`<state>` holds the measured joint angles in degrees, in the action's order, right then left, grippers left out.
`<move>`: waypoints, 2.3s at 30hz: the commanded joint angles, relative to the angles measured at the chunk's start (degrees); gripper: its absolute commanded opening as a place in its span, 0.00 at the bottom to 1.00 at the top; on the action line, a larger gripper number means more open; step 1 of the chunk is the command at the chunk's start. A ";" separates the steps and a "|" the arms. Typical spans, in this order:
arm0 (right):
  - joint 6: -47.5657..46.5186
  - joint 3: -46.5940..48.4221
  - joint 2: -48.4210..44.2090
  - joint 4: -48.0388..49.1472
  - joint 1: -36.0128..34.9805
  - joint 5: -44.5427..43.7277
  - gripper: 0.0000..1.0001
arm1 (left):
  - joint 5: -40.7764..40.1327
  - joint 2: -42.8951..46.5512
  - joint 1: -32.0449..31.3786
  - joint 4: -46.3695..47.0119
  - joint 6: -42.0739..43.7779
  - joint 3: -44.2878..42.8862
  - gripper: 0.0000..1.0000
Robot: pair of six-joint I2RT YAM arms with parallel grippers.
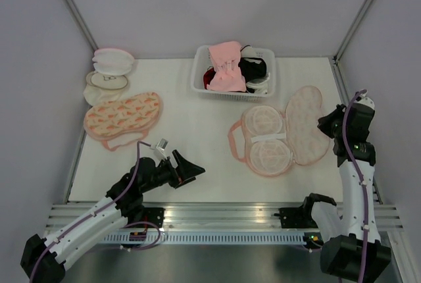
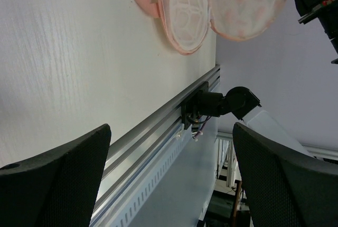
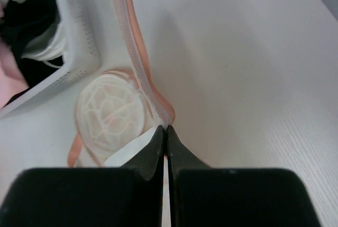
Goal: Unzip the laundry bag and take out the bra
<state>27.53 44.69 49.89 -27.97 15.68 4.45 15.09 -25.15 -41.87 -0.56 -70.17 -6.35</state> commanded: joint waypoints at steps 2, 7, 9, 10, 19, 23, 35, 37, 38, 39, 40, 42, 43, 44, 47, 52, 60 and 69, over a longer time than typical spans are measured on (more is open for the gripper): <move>-2.56 4.70 -1.64 -2.96 -1.61 10.13 0.00 | -0.50 1.06 0.12 -2.08 0.47 -2.96 0.99; -4.86 8.05 1.88 -4.73 -12.39 13.84 0.00 | -1.47 1.68 0.12 -4.10 1.09 -4.11 0.99; -4.33 6.57 2.05 -2.45 -16.19 14.45 0.00 | -1.47 1.59 0.12 -4.36 1.18 -4.55 0.99; -3.80 6.03 2.49 -1.75 -20.56 14.27 0.01 | -1.38 1.77 0.12 -4.71 1.18 -4.64 0.99; 2.61 -3.99 9.61 11.07 -41.06 7.78 0.25 | -2.96 2.30 0.12 -5.68 1.18 -4.37 0.99; 3.58 -6.36 11.81 15.12 -45.30 6.89 0.67 | -3.23 2.21 0.12 -5.68 1.18 -4.55 0.99; 6.13 -0.66 -2.32 8.04 -45.65 -9.78 0.98 | 1.16 -8.67 0.21 14.34 8.11 -5.78 1.00; 6.14 2.05 -3.91 1.81 -45.57 -16.72 0.98 | 2.13 -17.77 0.12 18.83 10.83 -8.31 1.00; 6.13 2.68 -4.27 0.47 -45.57 -17.71 0.98 | 3.27 -21.22 0.12 20.14 11.37 -9.46 0.99; 6.05 3.12 -4.45 -1.54 -45.65 -18.24 0.98 | 4.23 -25.52 0.12 22.77 11.89 -11.73 1.00; 6.05 3.30 -4.97 -2.00 -45.65 -18.25 0.98 | 5.11 -32.70 0.12 24.45 12.42 -12.89 1.00; 6.04 2.95 -6.64 -2.88 -45.57 -18.51 0.98 | 7.14 -39.95 0.12 28.75 11.99 -14.82 1.00; 6.05 2.52 -8.21 -3.23 -45.57 -19.12 0.98 | 7.58 -42.68 0.12 33.03 11.38 -15.27 1.00; 6.22 2.34 -9.10 -3.50 -45.57 -19.39 0.98 | 7.67 -47.84 0.12 34.21 11.37 -15.88 1.00; 6.22 1.98 -11.65 -4.81 -45.57 -20.09 0.98 | 8.72 -56.46 0.12 38.43 11.29 -18.69 1.00; 5.96 1.81 -13.06 -6.31 -45.57 -20.01 0.98 | 12.15 -68.70 -0.49 46.77 9.10 -23.44 1.00; 5.87 0.05 -13.41 -5.87 -45.65 -19.22 0.98 | 13.83 -82.78 -2.43 53.57 7.24 -30.73 1.00; 5.96 -1.80 -14.73 -4.90 -45.65 -18.25 0.98 | 13.73 -87.61 -4.36 46.70 10.58 -39.52 0.62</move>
<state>33.26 43.13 36.12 -33.52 -29.89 -13.85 27.64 -111.09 -45.82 46.09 -61.98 -43.00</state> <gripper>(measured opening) 0.976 0.679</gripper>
